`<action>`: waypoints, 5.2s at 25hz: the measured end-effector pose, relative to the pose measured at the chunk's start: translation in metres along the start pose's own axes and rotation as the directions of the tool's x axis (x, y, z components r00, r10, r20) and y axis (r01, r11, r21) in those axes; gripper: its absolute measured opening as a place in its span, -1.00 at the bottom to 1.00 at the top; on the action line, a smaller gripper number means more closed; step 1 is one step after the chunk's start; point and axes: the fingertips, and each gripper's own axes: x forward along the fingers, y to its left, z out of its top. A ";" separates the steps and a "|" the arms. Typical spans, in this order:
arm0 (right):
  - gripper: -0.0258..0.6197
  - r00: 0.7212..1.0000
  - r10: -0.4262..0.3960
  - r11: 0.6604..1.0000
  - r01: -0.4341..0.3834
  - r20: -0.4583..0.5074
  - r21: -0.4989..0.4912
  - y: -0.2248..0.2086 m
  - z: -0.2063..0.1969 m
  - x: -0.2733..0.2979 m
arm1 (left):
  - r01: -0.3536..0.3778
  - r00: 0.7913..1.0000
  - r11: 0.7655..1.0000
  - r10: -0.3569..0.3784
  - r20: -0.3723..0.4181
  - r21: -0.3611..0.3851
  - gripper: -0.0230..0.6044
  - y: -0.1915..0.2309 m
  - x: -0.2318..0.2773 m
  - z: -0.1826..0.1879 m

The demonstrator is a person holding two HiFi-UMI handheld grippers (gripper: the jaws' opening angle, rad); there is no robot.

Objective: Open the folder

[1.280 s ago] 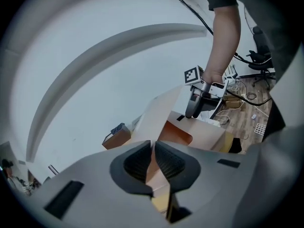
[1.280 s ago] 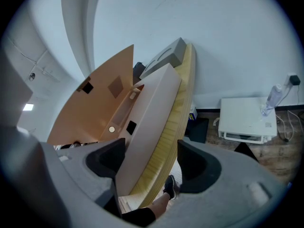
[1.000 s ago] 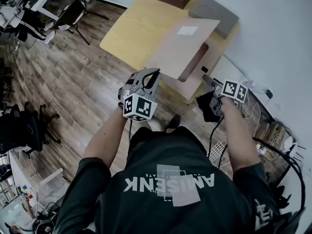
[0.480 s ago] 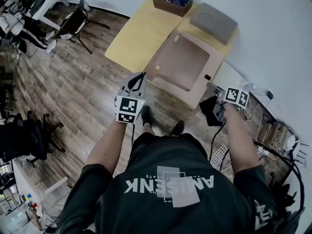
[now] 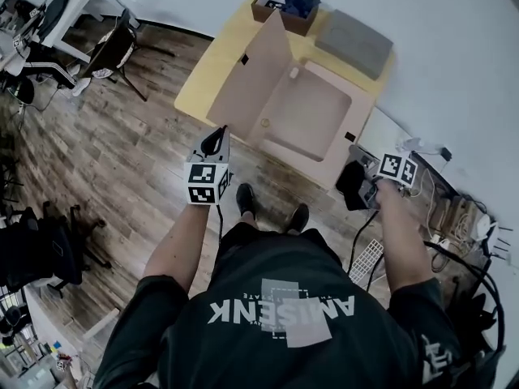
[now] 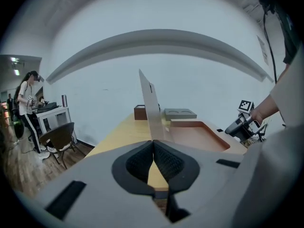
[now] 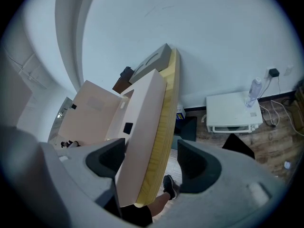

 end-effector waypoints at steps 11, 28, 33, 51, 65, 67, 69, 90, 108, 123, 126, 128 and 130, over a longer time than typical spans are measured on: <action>0.10 0.999 -0.035 0.998 0.033 0.039 0.061 0.004 -0.006 0.000 | -0.012 0.999 0.974 0.001 -0.048 -0.226 -0.92 0.054 0.023 -0.033; 0.11 0.992 -0.081 0.989 0.068 0.096 0.130 0.003 -0.009 -0.003 | -0.069 0.981 0.912 -0.012 -0.196 -0.405 -0.81 0.098 0.058 -0.094; 0.10 0.989 -0.082 0.985 0.063 0.119 0.158 0.004 -0.012 -0.002 | -0.084 0.971 0.931 -0.004 -0.241 -0.355 -0.74 0.103 0.062 -0.106; 0.11 0.992 -0.077 0.988 0.063 0.096 0.140 0.007 -0.014 0.000 | -0.228 0.916 0.970 0.183 -0.358 -0.087 -0.53 0.113 0.074 -0.120; 0.11 0.992 -0.094 0.991 0.086 0.079 0.102 0.009 -0.013 0.002 | -0.087 0.927 0.973 0.157 -0.340 0.212 -0.31 0.113 0.076 -0.104; 0.10 0.991 -0.107 0.991 0.100 0.082 0.085 0.010 -0.012 0.001 | -0.054 0.938 0.982 0.112 -0.327 0.180 -0.30 0.111 0.072 -0.095; 0.10 0.989 -0.109 0.993 0.105 0.097 0.047 0.014 -0.009 -0.001 | -0.019 0.951 0.984 0.072 -0.301 0.177 -0.30 0.107 0.068 -0.081; 0.10 0.906 0.132 0.937 0.019 0.402 -0.350 0.150 0.065 -0.143 | 0.325 0.937 0.943 -0.309 0.164 -0.075 -0.86 -0.012 -0.016 0.134; -0.54 0.762 0.266 0.728 0.242 0.590 -0.641 0.273 0.085 -0.258 | 0.344 0.899 0.939 -0.321 0.298 -0.027 -0.93 -0.050 -0.092 0.232; -0.90 0.752 0.184 0.695 0.356 0.633 -0.625 0.275 0.088 -0.268 | 0.267 0.916 0.964 -0.253 0.313 -0.002 -0.93 -0.048 -0.100 0.239; -0.90 0.752 0.177 0.684 0.370 0.635 -0.629 0.277 0.087 -0.267 | 0.265 0.914 0.964 -0.254 0.317 0.009 -0.93 -0.051 -0.103 0.240; -0.90 0.752 0.176 0.682 0.372 0.636 -0.629 0.278 0.086 -0.268 | 0.272 0.912 0.962 -0.266 0.313 0.025 -0.93 -0.055 -0.105 0.240; -0.90 0.747 0.174 0.682 0.379 0.642 -0.625 0.278 0.087 -0.269 | 0.273 0.910 0.961 -0.270 0.313 0.033 -0.93 -0.058 -0.108 0.240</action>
